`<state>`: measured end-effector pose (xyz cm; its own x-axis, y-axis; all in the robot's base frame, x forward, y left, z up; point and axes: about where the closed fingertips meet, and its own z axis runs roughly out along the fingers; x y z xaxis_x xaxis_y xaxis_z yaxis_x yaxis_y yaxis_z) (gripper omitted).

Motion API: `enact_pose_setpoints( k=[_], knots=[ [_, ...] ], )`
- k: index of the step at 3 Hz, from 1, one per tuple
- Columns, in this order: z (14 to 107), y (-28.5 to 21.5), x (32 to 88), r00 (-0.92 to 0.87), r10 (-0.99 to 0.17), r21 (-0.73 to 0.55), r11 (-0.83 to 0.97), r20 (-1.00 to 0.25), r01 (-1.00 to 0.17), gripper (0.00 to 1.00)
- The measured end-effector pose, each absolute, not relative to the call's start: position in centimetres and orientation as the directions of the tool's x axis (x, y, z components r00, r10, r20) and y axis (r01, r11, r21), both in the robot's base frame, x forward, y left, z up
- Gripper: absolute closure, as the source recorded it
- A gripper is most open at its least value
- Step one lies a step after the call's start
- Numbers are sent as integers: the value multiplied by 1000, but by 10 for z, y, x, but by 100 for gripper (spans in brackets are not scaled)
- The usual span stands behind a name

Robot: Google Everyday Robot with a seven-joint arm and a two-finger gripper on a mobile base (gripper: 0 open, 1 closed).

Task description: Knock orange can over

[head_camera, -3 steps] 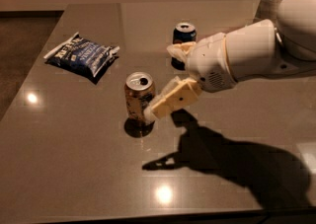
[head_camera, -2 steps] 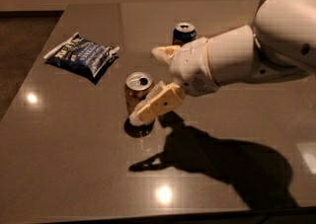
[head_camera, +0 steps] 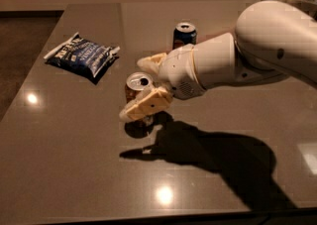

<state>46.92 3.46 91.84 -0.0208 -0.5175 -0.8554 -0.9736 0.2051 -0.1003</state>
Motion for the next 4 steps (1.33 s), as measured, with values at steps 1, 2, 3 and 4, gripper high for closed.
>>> enact_pose_setpoints(
  k=[1, 2, 3, 4],
  knots=[
    [917, 28, 476, -30, -527, -97, 211, -849, -973, 49],
    [924, 20, 481, -34, -549, -104, 217, -835, -971, 72],
    [954, 10, 481, -26, -639, -142, 210, -768, -967, 95],
    [969, 1, 482, -63, -757, -147, 207, -650, -967, 100]
  ],
)
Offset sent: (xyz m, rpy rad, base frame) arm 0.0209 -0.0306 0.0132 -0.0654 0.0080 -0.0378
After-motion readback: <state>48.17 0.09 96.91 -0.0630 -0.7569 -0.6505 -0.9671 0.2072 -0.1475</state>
